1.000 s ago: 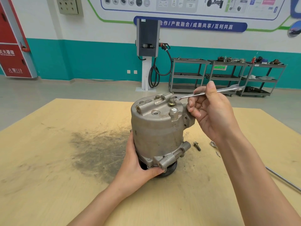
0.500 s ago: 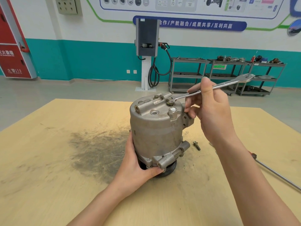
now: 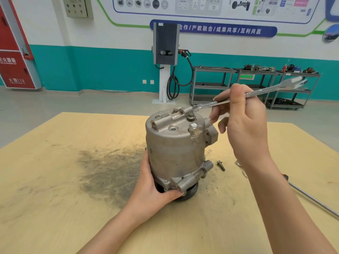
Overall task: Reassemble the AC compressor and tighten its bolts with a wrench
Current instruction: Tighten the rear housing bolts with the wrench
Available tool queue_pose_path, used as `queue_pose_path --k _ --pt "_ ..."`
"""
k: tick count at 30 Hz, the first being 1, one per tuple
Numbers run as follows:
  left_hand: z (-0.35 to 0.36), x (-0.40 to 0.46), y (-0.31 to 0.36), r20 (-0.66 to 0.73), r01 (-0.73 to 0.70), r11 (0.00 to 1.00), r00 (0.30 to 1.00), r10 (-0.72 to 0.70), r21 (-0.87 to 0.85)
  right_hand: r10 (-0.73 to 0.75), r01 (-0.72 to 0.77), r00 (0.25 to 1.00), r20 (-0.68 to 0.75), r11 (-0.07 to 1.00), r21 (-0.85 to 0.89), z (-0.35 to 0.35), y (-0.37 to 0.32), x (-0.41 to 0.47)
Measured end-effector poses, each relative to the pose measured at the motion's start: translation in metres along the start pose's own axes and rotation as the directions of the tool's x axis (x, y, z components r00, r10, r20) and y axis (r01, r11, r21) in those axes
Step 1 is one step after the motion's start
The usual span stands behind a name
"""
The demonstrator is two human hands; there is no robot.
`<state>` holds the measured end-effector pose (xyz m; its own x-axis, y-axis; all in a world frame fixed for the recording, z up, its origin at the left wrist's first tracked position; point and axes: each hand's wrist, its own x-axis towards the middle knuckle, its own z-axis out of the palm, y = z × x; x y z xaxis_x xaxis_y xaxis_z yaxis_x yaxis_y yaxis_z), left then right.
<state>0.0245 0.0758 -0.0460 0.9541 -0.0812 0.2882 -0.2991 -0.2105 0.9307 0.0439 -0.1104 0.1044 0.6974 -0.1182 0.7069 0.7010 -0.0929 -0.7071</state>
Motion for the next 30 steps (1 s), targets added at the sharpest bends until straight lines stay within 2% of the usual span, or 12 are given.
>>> queue_pose_path --k 3,5,11,16,30 --pt "0.0 0.0 0.001 0.001 0.004 1.0 1.0 -0.004 0.001 0.199 -0.2 0.98 0.023 0.972 0.12 -0.003 0.006 0.004" --pt "0.0 0.0 0.001 0.003 0.004 1.0 1.0 -0.004 -0.001 0.282 -0.288 0.957 0.063 0.941 0.176 -0.004 0.009 0.005" --pt "0.0 0.0 0.001 0.006 0.006 1.0 1.0 -0.006 -0.016 0.388 -0.4 0.916 0.1 0.867 0.296 -0.006 0.013 0.008" --pt "0.0 0.0 0.001 0.003 0.006 1.0 1.0 -0.006 -0.004 0.428 -0.435 0.899 0.098 0.839 0.327 -0.006 0.014 0.009" --pt "0.0 0.0 0.0 0.006 -0.006 1.0 1.0 0.006 -0.015 0.397 -0.408 0.913 0.096 0.872 0.269 -0.009 0.012 0.009"
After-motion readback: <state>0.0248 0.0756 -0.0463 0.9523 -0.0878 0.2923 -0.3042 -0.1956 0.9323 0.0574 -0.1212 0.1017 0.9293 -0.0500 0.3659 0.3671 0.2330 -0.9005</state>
